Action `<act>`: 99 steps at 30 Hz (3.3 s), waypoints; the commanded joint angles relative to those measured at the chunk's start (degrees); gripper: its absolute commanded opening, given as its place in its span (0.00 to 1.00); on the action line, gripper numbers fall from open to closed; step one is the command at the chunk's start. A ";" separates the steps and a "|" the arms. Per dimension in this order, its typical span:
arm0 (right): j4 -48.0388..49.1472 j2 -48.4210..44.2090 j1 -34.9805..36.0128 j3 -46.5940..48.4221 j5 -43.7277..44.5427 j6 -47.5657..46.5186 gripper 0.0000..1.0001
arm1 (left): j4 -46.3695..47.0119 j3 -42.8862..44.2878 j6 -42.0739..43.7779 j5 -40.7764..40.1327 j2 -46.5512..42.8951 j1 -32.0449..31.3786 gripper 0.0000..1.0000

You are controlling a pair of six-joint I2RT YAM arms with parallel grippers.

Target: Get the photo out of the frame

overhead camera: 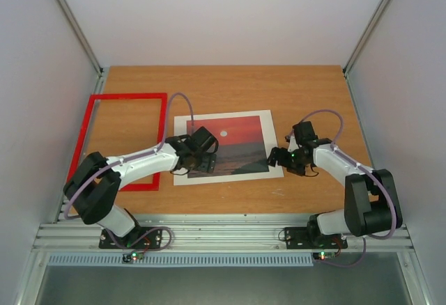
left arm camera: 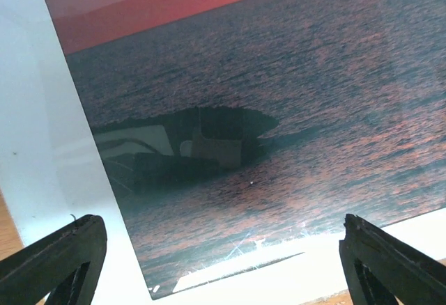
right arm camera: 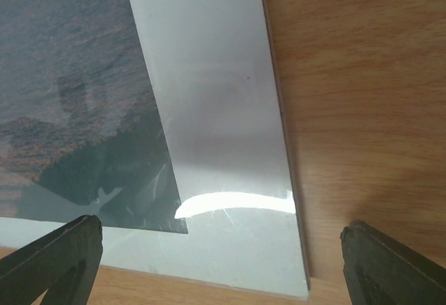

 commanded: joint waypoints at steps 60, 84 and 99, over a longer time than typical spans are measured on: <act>-2.11 0.09 4.22 2.63 -7.50 -2.04 0.96 | 3.42 -4.45 -3.56 -1.01 4.50 2.47 0.99; -0.46 -1.55 4.98 2.72 -10.46 -1.26 0.90 | 7.33 -4.38 -2.26 1.54 1.70 -1.38 0.99; 2.25 -3.94 4.98 3.35 -15.59 1.90 0.89 | 20.41 -4.16 6.18 0.19 -0.13 -11.90 0.99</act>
